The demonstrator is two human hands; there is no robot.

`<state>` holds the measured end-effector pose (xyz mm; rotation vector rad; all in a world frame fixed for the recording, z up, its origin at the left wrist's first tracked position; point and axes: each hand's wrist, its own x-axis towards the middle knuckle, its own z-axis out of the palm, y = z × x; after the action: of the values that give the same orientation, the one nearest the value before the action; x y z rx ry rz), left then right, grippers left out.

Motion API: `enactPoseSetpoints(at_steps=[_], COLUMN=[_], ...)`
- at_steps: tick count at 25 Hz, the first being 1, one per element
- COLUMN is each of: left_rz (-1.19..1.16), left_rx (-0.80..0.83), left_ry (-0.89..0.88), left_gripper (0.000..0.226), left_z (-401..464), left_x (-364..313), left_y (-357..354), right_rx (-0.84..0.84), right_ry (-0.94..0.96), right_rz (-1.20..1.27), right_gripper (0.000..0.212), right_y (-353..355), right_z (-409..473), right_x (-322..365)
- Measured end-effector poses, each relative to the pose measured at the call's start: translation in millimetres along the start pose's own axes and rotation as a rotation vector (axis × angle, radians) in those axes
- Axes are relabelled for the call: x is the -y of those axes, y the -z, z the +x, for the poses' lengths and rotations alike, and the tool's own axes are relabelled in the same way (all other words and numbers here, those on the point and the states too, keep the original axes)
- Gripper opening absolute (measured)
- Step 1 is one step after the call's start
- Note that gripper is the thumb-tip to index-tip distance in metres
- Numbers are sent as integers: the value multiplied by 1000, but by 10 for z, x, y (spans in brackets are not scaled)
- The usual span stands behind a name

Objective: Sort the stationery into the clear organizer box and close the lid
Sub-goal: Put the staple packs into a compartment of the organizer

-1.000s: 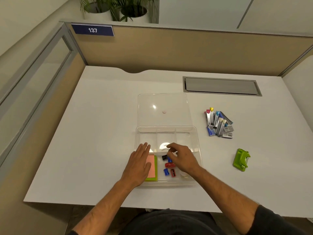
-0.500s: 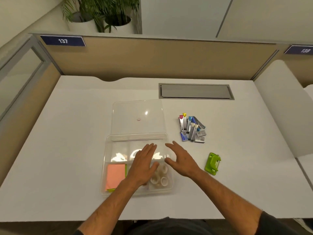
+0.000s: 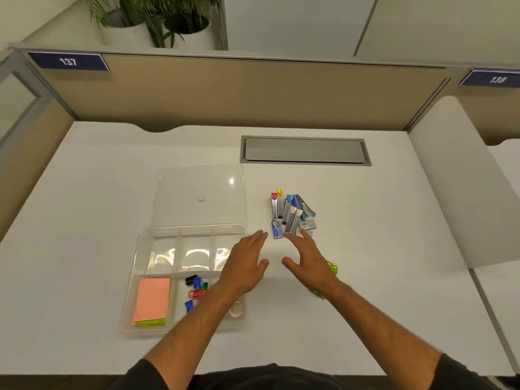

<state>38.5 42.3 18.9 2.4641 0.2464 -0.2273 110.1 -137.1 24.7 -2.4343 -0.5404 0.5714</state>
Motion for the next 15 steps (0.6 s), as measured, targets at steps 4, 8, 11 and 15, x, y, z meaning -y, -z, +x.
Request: enactPoseSetpoints(at_steps=[4, 8, 11, 15], left_rz=[34, 35, 3, 42], left_rx=[5, 62, 116, 138], left_ry=[44, 54, 68, 69], left_gripper=[60, 61, 63, 62], left_z=[298, 621, 830, 1088], left_x=[-46, -36, -34, -24], left_y=[-59, -210, -314, -409], right_rx=[-33, -20, -14, -13], right_ry=[-22, -53, -69, -114], right_rz=[14, -21, -7, 29], right_gripper=[59, 60, 60, 59], right_y=[65, 88, 109, 159], right_z=[84, 183, 248, 342], right_x=[-178, -329, -434, -516])
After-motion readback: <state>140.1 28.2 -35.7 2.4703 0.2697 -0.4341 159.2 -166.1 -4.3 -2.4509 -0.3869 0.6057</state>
